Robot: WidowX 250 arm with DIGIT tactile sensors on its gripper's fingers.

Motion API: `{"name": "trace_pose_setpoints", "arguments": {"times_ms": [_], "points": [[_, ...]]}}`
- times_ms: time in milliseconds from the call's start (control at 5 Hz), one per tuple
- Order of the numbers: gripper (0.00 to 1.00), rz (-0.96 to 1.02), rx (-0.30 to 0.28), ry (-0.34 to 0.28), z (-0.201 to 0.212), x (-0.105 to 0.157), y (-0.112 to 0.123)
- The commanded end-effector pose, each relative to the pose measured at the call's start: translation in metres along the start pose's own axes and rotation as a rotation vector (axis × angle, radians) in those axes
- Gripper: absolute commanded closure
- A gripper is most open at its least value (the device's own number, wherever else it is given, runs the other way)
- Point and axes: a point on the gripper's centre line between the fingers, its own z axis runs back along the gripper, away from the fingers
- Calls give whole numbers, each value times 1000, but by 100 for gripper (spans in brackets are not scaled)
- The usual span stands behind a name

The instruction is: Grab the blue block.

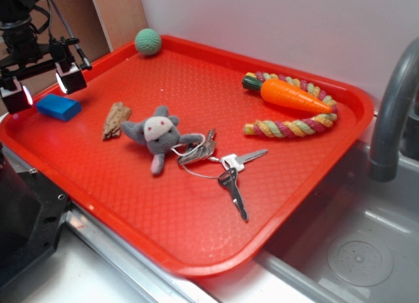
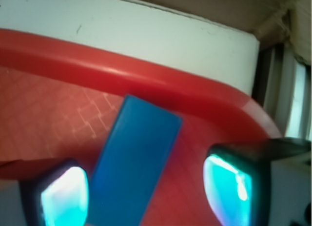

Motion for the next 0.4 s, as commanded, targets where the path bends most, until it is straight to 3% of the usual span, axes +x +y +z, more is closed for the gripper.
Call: {"name": "trace_pose_setpoints", "arguments": {"times_ms": [0,200], "points": [[0,32,1,13,-14,-6,10],[0,-37,51,21,-31,-18,6]]}}
